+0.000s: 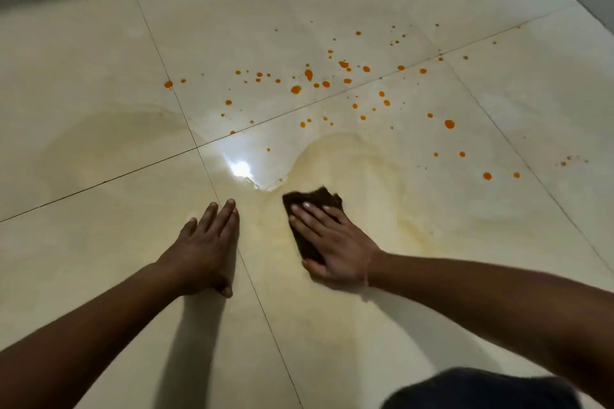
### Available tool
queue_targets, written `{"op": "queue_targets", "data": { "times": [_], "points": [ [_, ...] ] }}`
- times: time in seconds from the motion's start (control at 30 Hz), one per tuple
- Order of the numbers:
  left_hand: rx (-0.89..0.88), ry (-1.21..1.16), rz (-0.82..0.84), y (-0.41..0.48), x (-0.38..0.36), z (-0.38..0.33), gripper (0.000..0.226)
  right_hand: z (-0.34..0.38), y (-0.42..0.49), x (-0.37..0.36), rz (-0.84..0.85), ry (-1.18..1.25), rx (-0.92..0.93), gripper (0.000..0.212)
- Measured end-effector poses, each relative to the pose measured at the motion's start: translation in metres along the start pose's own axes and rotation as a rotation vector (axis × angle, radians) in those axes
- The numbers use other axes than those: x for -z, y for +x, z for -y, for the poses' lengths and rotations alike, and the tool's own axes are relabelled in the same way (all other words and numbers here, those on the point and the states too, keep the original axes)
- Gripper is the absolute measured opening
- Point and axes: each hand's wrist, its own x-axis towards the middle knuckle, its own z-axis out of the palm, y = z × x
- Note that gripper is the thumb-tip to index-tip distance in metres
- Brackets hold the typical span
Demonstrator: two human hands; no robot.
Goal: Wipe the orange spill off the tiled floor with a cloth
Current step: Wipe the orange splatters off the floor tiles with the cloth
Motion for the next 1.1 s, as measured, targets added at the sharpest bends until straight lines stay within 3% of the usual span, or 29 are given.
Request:
{"op": "queue_targets", "data": {
  "times": [0.07,0.17,0.2,0.23,0.33,0.43,0.53,0.6,0.63,0.7,0.8,0.9,0.97,1.03,1.1],
  "points": [
    [0.001,-0.016,-0.034,0.002,-0.003,0.001,0.14,-0.034,-0.017,-0.001,-0.061,-0.002,-0.056,0.08],
    [0.015,-0.056,-0.071,0.003,-0.008,0.003,0.143,-0.065,0.049,0.034,-0.159,0.042,-0.515,0.077],
    [0.021,-0.069,-0.097,0.004,-0.009,0.004,0.145,-0.052,0.078,0.039,-0.159,0.075,-0.549,0.077],
    [0.038,-0.083,-0.131,0.003,-0.011,0.006,0.147,-0.026,0.099,0.035,-0.173,0.102,-0.479,0.077],
    [0.183,-0.197,-0.196,-0.007,-0.018,0.008,0.153,0.047,0.08,-0.005,-0.097,0.093,-0.014,0.079],
    [0.245,-0.296,-0.206,-0.014,-0.02,0.006,0.152,0.017,0.017,-0.009,-0.038,0.06,0.165,0.08],
    [0.24,-0.334,-0.208,-0.013,-0.018,0.003,0.152,-0.027,0.073,0.022,-0.1,0.025,-0.109,0.079],
    [0.245,-0.358,-0.22,-0.011,-0.022,0.005,0.152,-0.003,0.14,0.039,-0.142,0.069,-0.273,0.079],
    [0.246,-0.376,-0.234,-0.01,-0.026,0.007,0.152,0.018,0.157,0.036,-0.144,0.084,-0.258,0.079],
    [0.237,-0.397,-0.265,-0.009,-0.03,0.009,0.151,0.045,0.139,0.017,-0.086,0.075,-0.056,0.08],
    [0.247,-0.411,-0.275,-0.011,-0.03,0.007,0.151,0.019,0.056,0.004,-0.004,0.022,0.151,0.081],
    [0.25,-0.418,-0.272,-0.009,-0.03,0.009,0.155,-0.025,0.098,0.031,-0.062,0.012,-0.075,0.079],
    [0.239,-0.435,-0.285,-0.003,-0.039,0.015,0.157,-0.008,0.164,0.042,-0.131,0.05,-0.257,0.078],
    [0.227,-0.443,-0.31,-0.001,-0.043,0.017,0.158,0.028,0.185,0.034,-0.139,0.062,-0.218,0.079],
    [0.215,-0.439,-0.289,-0.002,-0.042,0.017,0.156,0.045,0.142,0.013,-0.066,0.051,-0.032,0.079]
  ]
}}
